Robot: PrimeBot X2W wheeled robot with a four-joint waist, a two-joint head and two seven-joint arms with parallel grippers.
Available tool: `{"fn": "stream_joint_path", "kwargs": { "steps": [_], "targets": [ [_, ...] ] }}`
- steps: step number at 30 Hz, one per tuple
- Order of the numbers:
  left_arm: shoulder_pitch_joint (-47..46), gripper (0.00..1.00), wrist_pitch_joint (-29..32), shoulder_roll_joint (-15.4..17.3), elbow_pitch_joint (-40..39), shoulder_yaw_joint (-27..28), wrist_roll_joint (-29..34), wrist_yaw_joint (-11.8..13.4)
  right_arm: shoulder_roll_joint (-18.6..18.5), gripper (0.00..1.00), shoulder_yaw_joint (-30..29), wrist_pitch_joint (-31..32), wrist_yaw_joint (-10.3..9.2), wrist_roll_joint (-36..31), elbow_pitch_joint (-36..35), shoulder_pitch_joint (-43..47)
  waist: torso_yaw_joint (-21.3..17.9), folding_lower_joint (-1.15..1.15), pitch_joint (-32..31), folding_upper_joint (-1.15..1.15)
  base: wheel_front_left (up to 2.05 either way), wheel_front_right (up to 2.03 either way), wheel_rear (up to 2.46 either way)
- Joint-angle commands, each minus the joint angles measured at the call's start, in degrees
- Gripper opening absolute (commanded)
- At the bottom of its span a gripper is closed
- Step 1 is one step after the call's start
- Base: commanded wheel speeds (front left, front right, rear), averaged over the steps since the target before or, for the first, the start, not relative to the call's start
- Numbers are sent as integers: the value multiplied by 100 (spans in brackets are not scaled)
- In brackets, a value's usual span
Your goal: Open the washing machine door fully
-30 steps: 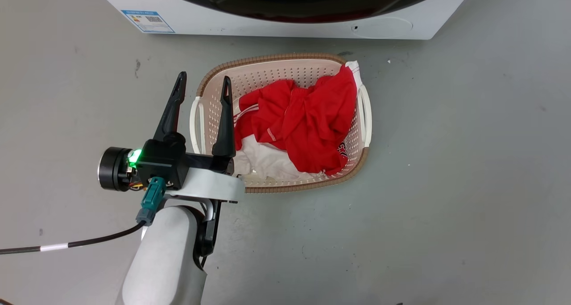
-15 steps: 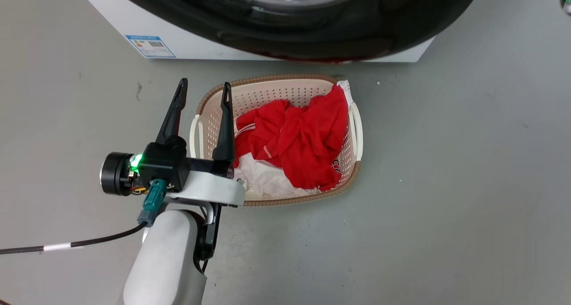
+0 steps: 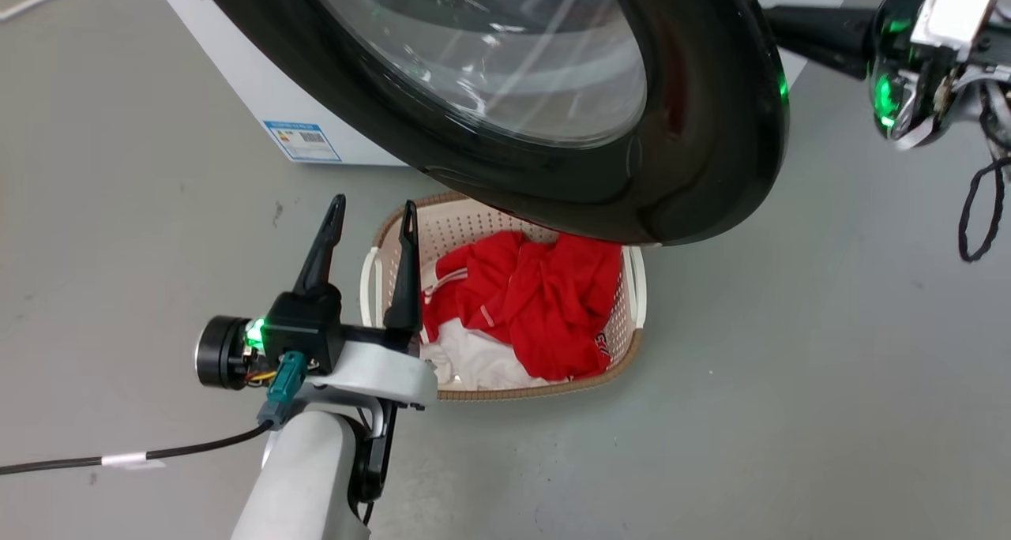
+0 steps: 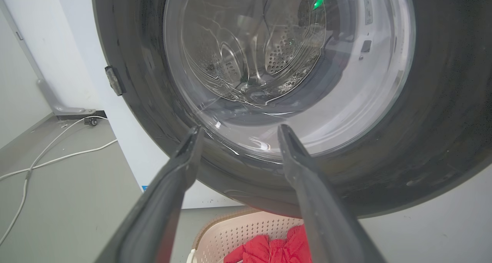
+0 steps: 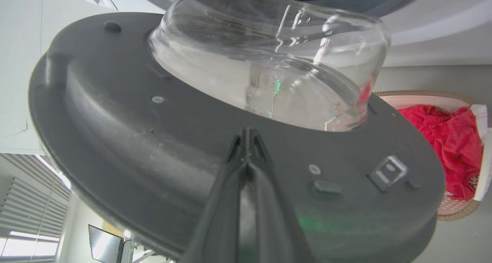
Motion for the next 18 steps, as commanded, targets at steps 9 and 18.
{"fn": "stream_joint_path", "kwargs": {
  "steps": [9, 18],
  "targets": [
    [329, 100, -16, 2, 97, -25, -66, -11, 85, 0, 262, 271, 14, 183, -371, 622, 255, 0, -542, 0, 0, 0, 0],
    [643, 100, -16, 1, 124, 72, -41, -46, 324, 0, 524, 93, 14, 326, -1023, 1440, 367, 0, -918, 0, 0, 0, 0]
  ]
}}
